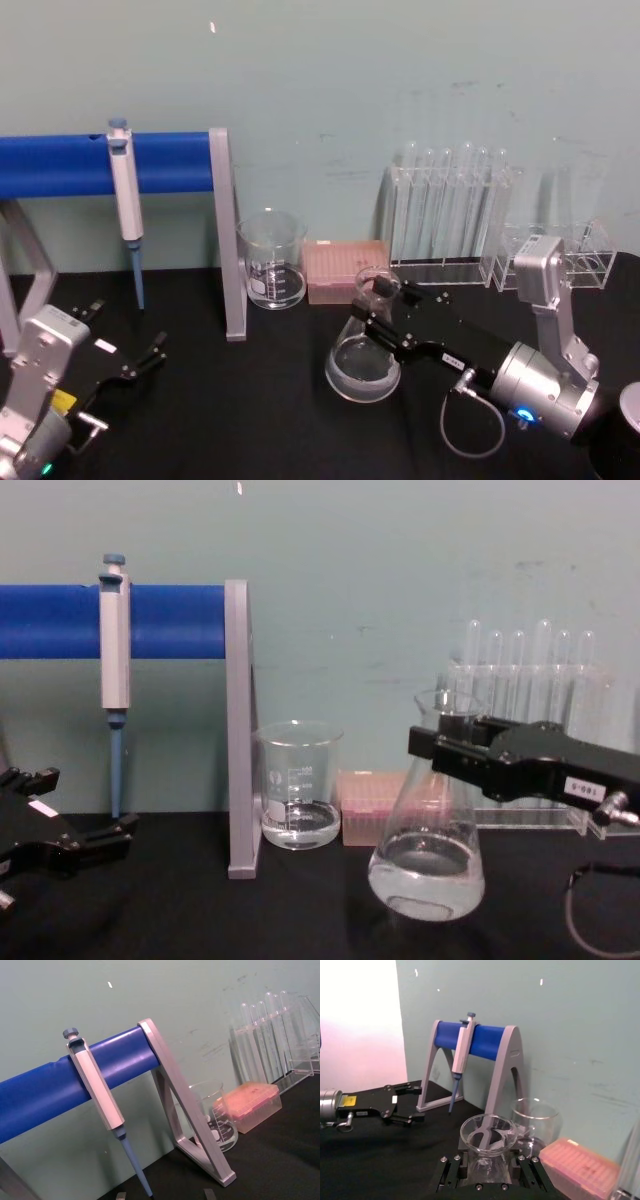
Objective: Grasp the erlenmeyer flask with one hand, shake it three times, then place it back.
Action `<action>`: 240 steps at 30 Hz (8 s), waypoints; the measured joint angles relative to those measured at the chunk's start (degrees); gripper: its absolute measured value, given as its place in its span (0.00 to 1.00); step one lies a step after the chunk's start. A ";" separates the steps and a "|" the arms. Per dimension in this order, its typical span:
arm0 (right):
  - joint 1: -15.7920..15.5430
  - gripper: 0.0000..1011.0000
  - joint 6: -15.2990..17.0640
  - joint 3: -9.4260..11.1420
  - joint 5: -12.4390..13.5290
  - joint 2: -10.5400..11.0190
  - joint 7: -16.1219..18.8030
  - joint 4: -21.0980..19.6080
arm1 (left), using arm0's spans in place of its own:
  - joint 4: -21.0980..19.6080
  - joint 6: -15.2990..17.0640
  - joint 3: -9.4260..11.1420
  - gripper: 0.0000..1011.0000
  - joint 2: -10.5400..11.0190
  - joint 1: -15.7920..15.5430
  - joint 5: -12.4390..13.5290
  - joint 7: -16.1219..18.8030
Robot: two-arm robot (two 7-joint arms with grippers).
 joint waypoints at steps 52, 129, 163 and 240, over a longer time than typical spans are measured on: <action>-1.18 0.45 -0.05 -1.05 0.85 -1.65 2.13 -3.05 | 0.00 0.00 0.00 0.99 0.00 0.00 0.00 0.00; -10.81 0.45 -0.33 14.96 -3.33 -0.58 -12.22 -9.72 | 0.00 0.00 0.00 0.99 0.00 0.00 0.00 0.00; -5.57 0.45 0.84 2.53 -1.62 -1.46 -1.63 -9.28 | 0.00 0.00 0.00 0.99 0.00 0.00 0.00 0.00; -9.83 0.45 1.27 13.88 -3.78 0.58 -10.93 -10.67 | 0.00 0.00 0.00 0.99 0.00 0.00 0.00 0.00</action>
